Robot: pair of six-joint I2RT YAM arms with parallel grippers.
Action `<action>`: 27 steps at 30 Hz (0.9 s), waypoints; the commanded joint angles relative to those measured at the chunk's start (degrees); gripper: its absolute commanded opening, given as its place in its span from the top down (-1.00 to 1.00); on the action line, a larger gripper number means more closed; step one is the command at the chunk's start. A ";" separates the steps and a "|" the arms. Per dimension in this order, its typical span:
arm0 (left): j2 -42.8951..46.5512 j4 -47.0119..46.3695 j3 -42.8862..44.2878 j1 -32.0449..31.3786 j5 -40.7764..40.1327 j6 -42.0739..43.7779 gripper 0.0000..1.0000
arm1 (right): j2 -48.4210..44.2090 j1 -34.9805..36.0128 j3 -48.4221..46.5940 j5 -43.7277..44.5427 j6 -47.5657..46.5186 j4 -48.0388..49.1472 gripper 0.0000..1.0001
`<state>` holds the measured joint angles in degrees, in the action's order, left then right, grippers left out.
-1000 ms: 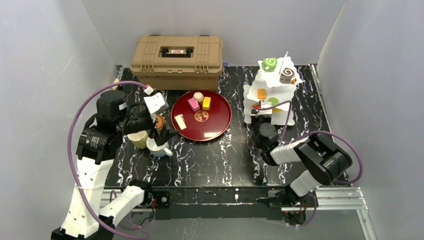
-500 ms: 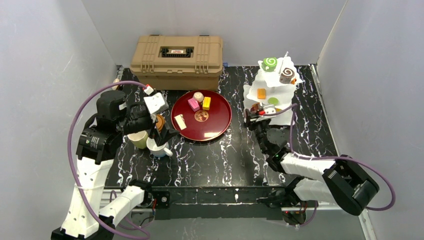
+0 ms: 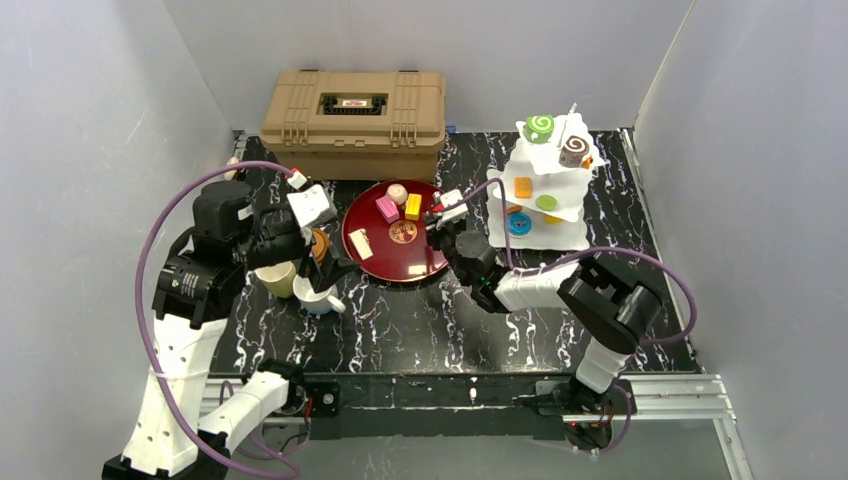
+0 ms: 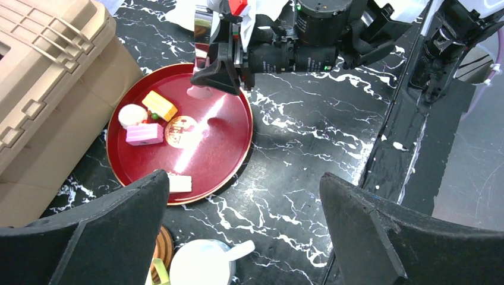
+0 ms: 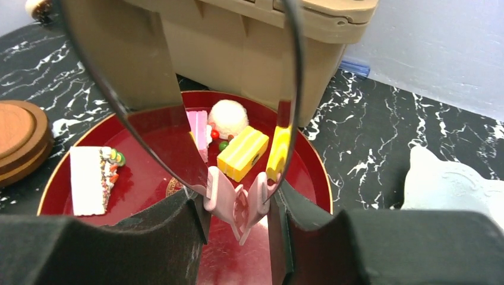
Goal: Serve the afternoon tea
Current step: Pick up the desert from the tray.
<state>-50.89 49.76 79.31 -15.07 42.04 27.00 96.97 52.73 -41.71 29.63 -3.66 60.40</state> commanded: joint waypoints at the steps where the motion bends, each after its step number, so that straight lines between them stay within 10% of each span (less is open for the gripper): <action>1: 0.71 0.77 -0.44 0.31 0.93 -0.10 -0.92 | -1.55 0.03 -2.41 4.82 -2.74 3.66 0.18; 14: -0.86 0.85 -2.07 0.30 3.89 0.77 -0.88 | -25.57 -8.83 5.89 5.19 0.76 -18.21 0.28; 27: -0.02 0.84 -2.82 0.30 3.00 0.62 -0.90 | -7.02 -8.08 -6.22 -6.97 3.18 -13.28 0.21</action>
<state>-51.64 49.80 77.23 -15.07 44.23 27.44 85.60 43.79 -40.40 25.63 -1.48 43.11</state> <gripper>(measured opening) 0.946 0.436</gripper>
